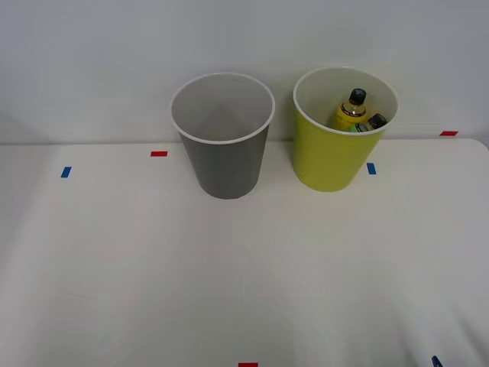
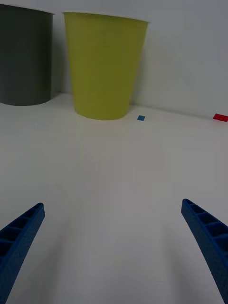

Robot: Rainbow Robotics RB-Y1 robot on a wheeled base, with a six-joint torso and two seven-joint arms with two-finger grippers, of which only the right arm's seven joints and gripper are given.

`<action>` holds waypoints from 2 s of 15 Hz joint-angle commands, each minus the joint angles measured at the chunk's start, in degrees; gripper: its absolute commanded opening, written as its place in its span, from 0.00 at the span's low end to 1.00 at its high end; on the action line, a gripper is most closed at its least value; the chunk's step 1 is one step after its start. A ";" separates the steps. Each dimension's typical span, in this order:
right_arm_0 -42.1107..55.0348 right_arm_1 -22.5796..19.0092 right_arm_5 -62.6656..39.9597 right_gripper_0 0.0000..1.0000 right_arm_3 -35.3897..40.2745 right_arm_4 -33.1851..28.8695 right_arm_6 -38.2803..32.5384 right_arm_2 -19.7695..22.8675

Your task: Put cans in the gray bin, plastic bottles in the light green bin

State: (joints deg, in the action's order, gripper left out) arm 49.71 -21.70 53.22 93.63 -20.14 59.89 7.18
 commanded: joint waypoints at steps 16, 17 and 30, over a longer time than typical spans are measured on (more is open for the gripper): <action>0.74 -1.32 0.92 1.00 1.29 -0.08 0.32 0.38; 0.74 -1.32 0.92 1.00 1.29 -0.08 0.32 0.38; 0.74 -1.32 0.92 1.00 1.29 -0.08 0.32 0.38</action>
State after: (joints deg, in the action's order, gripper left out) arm 50.45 -23.02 54.14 94.92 -20.22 60.20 7.56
